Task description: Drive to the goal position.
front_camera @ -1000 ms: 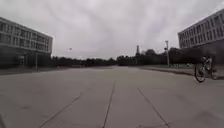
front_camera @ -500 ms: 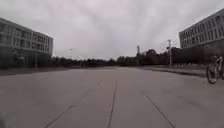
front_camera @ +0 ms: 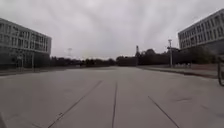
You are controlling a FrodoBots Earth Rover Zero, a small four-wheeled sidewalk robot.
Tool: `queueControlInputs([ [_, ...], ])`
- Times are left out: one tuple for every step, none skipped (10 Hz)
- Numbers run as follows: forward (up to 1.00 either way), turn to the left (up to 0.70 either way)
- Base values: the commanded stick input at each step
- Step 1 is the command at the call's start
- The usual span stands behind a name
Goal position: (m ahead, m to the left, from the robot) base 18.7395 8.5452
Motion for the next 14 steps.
queueControlInputs([
  [1.0,-0.08],
  [1.0,-0.19],
  [1.0,0.0],
  [1.0,0.0],
  [1.0,-0.11],
  [1.0,-0.22],
  [1.0,0.0],
  [1.0,0.0],
  [1.0,0.0],
  [1.0,-0.02],
  [1.0,-0.08],
  [1.0,-0.01],
  [1.0,0.0],
  [1.0,0.0],
])
